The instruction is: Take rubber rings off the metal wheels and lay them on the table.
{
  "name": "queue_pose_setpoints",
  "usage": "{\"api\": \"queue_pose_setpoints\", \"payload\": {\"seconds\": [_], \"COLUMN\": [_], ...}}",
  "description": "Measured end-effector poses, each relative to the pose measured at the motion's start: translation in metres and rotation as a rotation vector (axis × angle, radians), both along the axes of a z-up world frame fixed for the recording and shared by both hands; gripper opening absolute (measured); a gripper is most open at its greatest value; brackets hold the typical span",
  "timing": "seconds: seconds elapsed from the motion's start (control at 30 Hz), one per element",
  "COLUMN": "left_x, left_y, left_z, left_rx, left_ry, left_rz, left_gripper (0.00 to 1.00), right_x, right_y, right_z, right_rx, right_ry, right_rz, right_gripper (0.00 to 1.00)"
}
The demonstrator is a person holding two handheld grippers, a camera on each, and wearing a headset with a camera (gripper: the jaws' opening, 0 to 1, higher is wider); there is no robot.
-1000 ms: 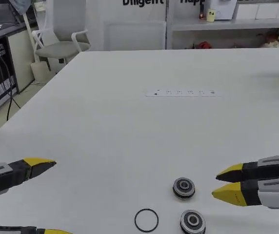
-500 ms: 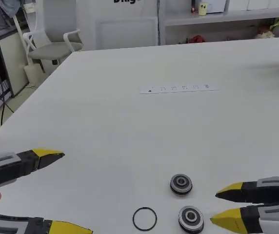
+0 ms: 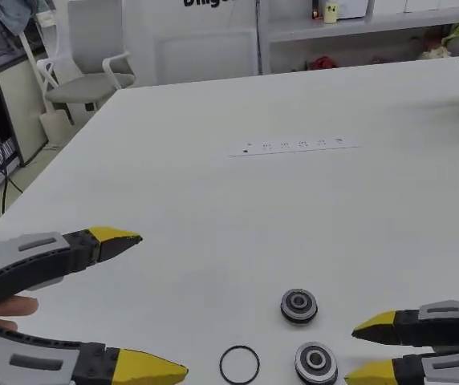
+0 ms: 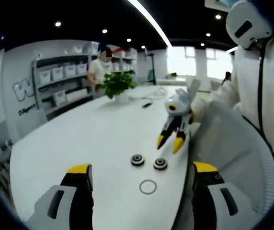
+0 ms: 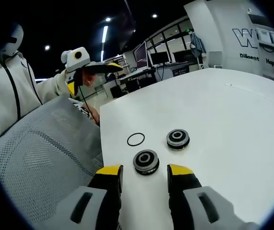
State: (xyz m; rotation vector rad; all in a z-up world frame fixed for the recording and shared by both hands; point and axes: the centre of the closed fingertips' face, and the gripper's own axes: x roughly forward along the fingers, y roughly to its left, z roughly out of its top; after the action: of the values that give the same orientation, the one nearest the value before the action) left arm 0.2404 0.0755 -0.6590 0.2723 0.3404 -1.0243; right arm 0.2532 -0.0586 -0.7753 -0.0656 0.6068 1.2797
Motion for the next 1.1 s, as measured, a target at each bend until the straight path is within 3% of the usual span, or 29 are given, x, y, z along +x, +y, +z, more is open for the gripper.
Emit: {"api": "queue_pose_setpoints", "payload": {"seconds": [0.4,0.53,0.77,1.1], "left_x": [0.003,0.005,0.011,0.02], "left_y": [-0.037,-0.052,-0.08,-0.105], "left_z": [0.004,0.004,-0.009,-0.035], "left_rx": [0.025,-0.007,-0.007,-0.002], "left_ry": [-0.014,-0.008,-0.018,-0.026], "left_rz": [-0.137,-0.162,-0.214,-0.241], "left_gripper": [0.82,0.79,0.75,0.68], "right_x": [-0.004,-0.004,-0.003,-0.003], "right_y": [0.009,0.009,0.009,0.01], "right_z": [-0.007,-0.008,-0.01,-0.014], "right_rx": [-0.044,-0.048,-0.051,-0.06], "right_ry": [-0.04,-0.043,-0.049,-0.052], "right_rz": [0.062,0.065,0.066,0.069], "right_gripper": [0.35,0.35,0.34,0.33]}}
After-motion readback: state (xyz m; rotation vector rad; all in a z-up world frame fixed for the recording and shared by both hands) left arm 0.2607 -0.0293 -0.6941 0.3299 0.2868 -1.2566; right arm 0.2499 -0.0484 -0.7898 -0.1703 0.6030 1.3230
